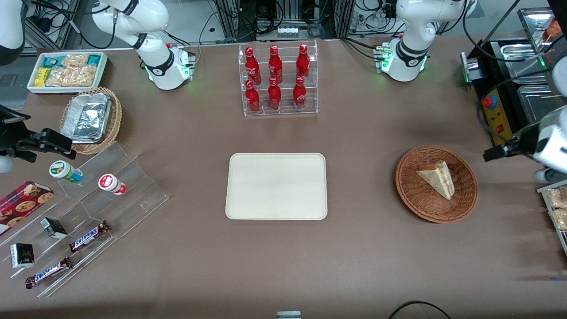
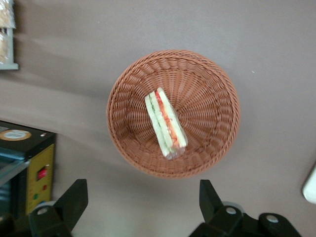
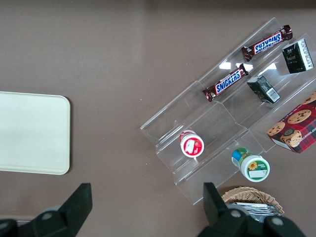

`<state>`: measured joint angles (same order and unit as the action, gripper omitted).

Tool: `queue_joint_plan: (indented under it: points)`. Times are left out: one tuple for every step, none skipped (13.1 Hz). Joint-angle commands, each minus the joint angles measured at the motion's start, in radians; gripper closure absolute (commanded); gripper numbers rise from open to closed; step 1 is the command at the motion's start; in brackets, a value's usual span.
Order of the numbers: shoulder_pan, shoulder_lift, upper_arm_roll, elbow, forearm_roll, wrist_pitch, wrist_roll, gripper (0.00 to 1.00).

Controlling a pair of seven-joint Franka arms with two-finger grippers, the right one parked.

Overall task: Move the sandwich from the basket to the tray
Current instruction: 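Lower the open left gripper onto the wrapped triangular sandwich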

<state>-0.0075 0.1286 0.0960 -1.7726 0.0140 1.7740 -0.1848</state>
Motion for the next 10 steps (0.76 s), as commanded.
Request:
queue_joint_plan:
  points:
    - [0.003, -0.015, -0.009, -0.161, 0.004, 0.172, -0.085, 0.00]
    - [0.004, -0.009, -0.009, -0.207, 0.003, 0.230, -0.103, 0.00]
    - [0.004, 0.008, -0.009, -0.234, 0.003, 0.270, -0.157, 0.00]
    - [0.000, 0.031, -0.009, -0.249, 0.003, 0.298, -0.238, 0.00]
    - [-0.006, 0.042, -0.009, -0.280, 0.004, 0.317, -0.305, 0.00]
    - [-0.003, 0.037, -0.009, -0.353, 0.006, 0.387, -0.327, 0.00]
    - [0.001, 0.032, -0.009, -0.414, 0.006, 0.477, -0.346, 0.00]
    - [0.001, 0.045, -0.009, -0.433, 0.006, 0.517, -0.367, 0.00]
    - [0.000, 0.060, -0.009, -0.432, 0.006, 0.527, -0.370, 0.00]
    - [-0.002, 0.066, -0.009, -0.433, 0.006, 0.542, -0.371, 0.00]
